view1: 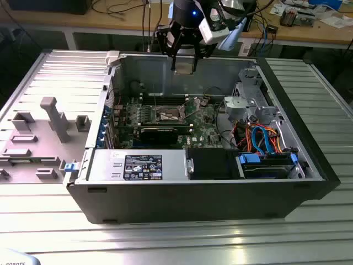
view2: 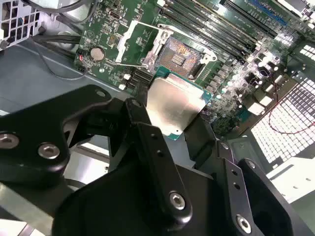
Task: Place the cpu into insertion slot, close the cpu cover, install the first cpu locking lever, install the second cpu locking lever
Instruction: 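Place the cpu into insertion slot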
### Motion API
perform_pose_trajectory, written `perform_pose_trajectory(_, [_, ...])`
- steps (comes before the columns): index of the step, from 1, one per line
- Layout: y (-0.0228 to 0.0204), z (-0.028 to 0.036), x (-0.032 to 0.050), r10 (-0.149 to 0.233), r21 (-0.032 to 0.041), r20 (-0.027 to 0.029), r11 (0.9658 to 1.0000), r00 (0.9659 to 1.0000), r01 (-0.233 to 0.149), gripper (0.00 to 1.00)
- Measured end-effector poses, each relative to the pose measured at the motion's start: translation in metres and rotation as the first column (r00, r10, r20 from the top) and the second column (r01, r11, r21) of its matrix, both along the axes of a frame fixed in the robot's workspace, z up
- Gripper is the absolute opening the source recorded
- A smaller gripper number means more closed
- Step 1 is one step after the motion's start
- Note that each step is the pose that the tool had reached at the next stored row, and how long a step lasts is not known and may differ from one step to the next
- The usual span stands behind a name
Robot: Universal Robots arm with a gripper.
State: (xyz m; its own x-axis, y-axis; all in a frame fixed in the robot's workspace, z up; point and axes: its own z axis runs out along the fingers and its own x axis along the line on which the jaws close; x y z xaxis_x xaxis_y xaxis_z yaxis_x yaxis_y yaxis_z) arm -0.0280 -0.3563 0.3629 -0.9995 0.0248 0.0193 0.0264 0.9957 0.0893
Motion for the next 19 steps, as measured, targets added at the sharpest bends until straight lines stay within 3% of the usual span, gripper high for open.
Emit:
perform_pose_trajectory(4, [0.0,0.0,0.0,-0.002,0.0,-0.0001,1.0,1.0,0.002,0.54])
perform_pose_trajectory(9, [0.0,-0.0001,0.0,-0.085,0.0,-0.0001,0.9964,0.9964,0.085,0.54])
perform_pose_trajectory(19, [0.0,0.0,0.0,-0.087,0.0,0.0,0.9962,0.9962,0.087,0.54])
